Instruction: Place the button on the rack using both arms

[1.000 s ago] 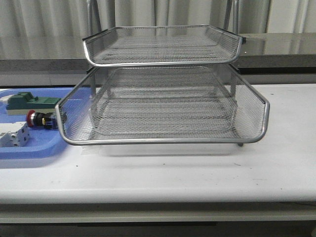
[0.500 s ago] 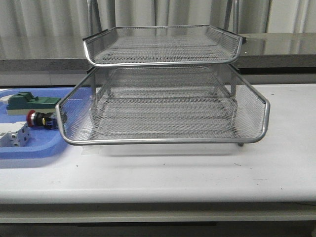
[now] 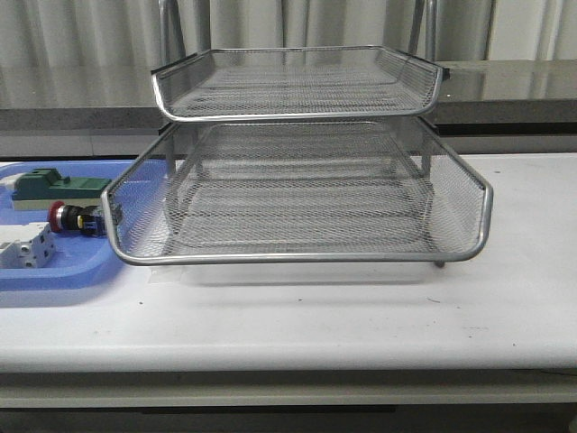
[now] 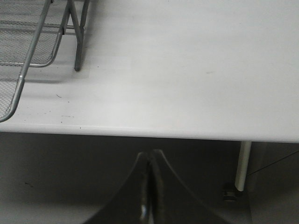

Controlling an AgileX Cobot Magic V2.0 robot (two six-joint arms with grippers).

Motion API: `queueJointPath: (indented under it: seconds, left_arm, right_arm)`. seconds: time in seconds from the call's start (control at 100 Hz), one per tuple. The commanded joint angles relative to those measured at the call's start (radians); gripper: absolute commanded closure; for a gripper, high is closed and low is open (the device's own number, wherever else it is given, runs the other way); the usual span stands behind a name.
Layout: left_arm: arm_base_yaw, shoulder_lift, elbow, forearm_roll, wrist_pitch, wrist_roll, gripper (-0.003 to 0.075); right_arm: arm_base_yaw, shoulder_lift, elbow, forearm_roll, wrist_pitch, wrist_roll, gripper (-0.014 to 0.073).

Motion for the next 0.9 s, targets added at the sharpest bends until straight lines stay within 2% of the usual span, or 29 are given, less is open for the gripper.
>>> queueJointPath:
  seconds: [0.0,0.25,0.39,0.56,0.66,0.89]
  left_arm:
    - [-0.009,-0.032,0.032,0.003,-0.081,0.0,0.0741]
    - [-0.009,-0.032,0.032,0.003,-0.083,0.0,0.0741]
    - [-0.009,-0.032,0.026,-0.016,-0.155,0.0,0.0741]
    - [-0.009,-0.013,-0.041,-0.159,-0.147,0.0,0.0741]
    - [-0.009,0.038,-0.12,-0.236,-0.073,0.0,0.0741]
    - [-0.009,0.305,-0.386,-0.256,0.124,0.0,0.0741]
  right_arm:
    - [0.0,0.004,-0.032,-0.017,-0.059,-0.002,0.0662]
    - [0.0,0.004,-0.032,-0.017,-0.059,-0.002,0.0662]
    - [0.0,0.004,-0.032,-0.017,-0.059,-0.002,0.0662]
    - [0.0,0.004,-0.032,-0.017,-0.059,-0.002,0.0662]
    - [0.0,0.004,-0.032,-0.017,-0.059,-0.002,0.0662]
    - [0.0,0.004,-0.032,-0.017,-0.059,-0.002,0.0662]
